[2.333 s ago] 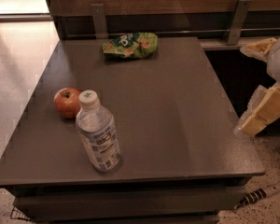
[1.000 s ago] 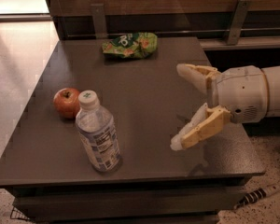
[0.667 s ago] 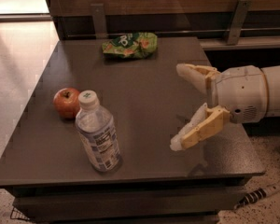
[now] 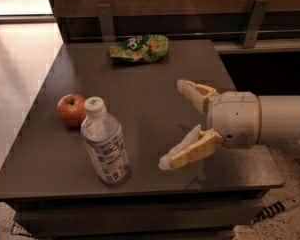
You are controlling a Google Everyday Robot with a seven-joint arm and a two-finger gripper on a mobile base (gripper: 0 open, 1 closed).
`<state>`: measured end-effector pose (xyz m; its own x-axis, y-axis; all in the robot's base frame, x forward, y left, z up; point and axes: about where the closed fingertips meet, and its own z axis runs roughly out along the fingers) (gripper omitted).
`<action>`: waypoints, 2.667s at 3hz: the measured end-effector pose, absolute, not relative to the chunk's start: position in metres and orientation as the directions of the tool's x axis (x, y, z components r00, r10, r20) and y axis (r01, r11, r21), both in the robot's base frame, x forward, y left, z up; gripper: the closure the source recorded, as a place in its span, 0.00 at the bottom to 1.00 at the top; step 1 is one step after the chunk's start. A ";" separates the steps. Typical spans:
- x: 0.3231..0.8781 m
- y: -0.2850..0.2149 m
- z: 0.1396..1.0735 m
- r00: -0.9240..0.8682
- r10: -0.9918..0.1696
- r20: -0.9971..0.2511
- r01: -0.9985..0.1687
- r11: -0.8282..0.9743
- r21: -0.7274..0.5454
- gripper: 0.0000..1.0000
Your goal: Move blue plastic bottle near green rice chip bag
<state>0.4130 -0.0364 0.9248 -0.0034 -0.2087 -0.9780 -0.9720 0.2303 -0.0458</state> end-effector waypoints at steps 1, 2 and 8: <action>0.410 -0.011 0.919 0.034 -0.174 -0.984 -0.975 0.211 -0.071 0.00; 0.405 0.013 0.911 0.067 -0.165 -0.984 -0.979 0.179 -0.097 0.00; 0.376 0.085 0.897 0.126 -0.102 -0.987 -0.990 0.053 -0.132 0.93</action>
Offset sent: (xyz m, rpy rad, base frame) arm -0.0133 0.0773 -0.0276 0.0595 -0.0900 0.0913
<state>0.3762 0.0851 0.8970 0.1264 -0.1025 -0.9867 -0.9898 0.0535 -0.1323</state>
